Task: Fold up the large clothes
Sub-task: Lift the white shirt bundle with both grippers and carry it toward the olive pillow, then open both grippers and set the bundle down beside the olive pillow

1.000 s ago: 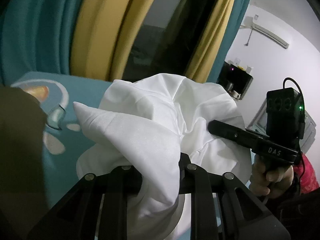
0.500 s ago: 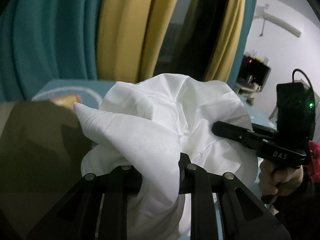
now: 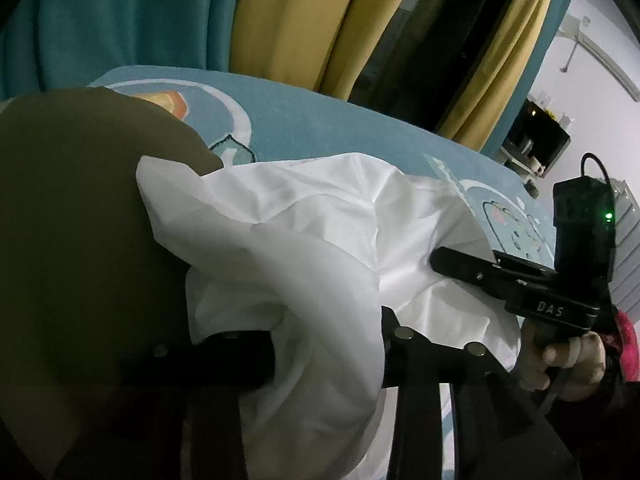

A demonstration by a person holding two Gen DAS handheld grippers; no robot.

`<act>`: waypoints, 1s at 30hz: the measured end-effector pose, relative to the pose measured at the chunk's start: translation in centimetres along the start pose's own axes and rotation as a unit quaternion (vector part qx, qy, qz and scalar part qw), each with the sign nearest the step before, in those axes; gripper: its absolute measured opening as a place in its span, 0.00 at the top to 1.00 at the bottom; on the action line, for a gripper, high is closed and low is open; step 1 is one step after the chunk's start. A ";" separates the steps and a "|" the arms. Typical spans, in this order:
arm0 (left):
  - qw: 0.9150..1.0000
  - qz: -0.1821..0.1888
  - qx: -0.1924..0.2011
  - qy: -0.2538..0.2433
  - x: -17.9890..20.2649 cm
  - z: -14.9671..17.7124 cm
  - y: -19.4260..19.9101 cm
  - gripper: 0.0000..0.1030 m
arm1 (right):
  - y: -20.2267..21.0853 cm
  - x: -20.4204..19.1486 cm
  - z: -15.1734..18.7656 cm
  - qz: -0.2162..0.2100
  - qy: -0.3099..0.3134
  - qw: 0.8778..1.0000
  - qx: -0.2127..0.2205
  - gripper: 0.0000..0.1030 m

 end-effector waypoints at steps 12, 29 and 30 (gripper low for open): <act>0.999 -0.040 -0.005 -0.004 0.4 2.0 3.2 0.59 | 2.0 0.7 1.2 -0.009 -0.020 0.999 -0.031 0.43; 0.994 -0.112 0.006 -0.008 0.3 3.5 6.9 0.59 | 5.4 1.1 3.4 0.006 -0.003 0.999 -0.032 0.36; 0.993 -0.115 0.008 -0.009 0.4 3.5 7.2 0.59 | 5.6 1.0 3.4 0.007 -0.002 0.999 -0.032 0.36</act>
Point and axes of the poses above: each gripper's, at about its wrist camera, not at the fingertips, and y roughly against the way its jaws point, x to its right, z to its underside, the point moved 6 cm from there along -y, roughly the way its jaws point, and after that the axes turned 8 degrees about x, right-handed, at the moved point
